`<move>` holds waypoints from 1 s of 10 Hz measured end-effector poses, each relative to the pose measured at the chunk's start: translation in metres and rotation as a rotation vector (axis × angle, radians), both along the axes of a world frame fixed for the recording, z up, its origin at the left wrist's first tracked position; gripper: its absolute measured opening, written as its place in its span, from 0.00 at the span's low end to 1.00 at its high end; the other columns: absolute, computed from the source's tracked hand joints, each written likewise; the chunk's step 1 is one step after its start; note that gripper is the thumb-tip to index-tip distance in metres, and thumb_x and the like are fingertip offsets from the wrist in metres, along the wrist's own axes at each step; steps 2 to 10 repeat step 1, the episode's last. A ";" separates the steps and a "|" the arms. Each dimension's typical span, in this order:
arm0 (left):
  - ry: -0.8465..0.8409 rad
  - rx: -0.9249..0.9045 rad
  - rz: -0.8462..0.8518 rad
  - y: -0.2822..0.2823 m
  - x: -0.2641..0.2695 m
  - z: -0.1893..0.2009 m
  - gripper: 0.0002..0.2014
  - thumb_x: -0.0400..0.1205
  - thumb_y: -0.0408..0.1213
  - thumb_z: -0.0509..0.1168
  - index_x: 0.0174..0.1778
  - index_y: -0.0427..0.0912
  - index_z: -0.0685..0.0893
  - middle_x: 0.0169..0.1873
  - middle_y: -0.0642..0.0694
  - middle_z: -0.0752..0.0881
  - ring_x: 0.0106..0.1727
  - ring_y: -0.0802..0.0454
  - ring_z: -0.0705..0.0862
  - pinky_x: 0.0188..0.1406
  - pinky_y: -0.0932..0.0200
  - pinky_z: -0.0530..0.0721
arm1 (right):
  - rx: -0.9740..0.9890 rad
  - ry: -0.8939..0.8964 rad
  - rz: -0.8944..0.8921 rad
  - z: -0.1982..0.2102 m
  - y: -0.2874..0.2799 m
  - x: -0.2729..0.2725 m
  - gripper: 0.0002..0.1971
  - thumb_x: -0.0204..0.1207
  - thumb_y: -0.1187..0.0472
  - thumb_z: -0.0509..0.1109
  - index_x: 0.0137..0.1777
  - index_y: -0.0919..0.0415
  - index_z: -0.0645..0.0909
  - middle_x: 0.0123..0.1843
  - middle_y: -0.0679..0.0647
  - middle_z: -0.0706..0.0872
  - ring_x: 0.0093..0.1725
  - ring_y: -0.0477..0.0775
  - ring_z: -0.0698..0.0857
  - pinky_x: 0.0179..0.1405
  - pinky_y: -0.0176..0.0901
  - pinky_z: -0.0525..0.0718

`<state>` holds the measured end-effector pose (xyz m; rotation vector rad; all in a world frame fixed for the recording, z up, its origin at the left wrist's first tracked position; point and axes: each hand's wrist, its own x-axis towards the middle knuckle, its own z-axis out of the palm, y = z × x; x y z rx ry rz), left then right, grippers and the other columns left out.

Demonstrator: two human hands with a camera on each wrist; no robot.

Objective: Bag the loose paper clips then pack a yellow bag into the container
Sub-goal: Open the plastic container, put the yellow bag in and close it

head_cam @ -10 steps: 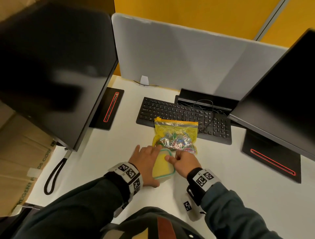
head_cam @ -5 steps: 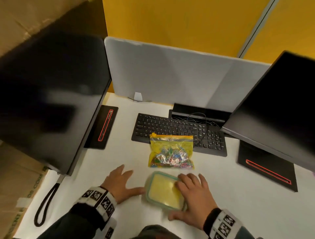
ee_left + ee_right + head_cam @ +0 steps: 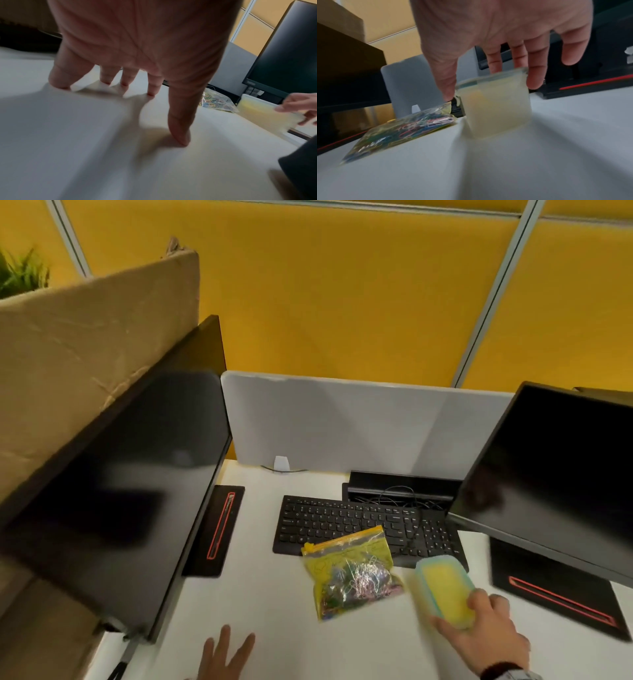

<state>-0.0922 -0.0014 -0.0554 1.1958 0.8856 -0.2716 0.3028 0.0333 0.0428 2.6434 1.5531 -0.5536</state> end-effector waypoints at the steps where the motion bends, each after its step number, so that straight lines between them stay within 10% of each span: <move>1: 0.630 0.360 0.152 -0.003 0.022 0.011 0.31 0.80 0.58 0.51 0.71 0.74 0.36 0.81 0.43 0.38 0.79 0.35 0.36 0.76 0.30 0.49 | 0.048 0.091 0.052 -0.003 0.015 -0.012 0.36 0.52 0.27 0.71 0.55 0.46 0.68 0.56 0.52 0.68 0.55 0.58 0.81 0.59 0.55 0.77; 10: 0.630 0.360 0.152 -0.003 0.022 0.011 0.31 0.80 0.58 0.51 0.71 0.74 0.36 0.81 0.43 0.38 0.79 0.35 0.36 0.76 0.30 0.49 | 0.048 0.091 0.052 -0.003 0.015 -0.012 0.36 0.52 0.27 0.71 0.55 0.46 0.68 0.56 0.52 0.68 0.55 0.58 0.81 0.59 0.55 0.77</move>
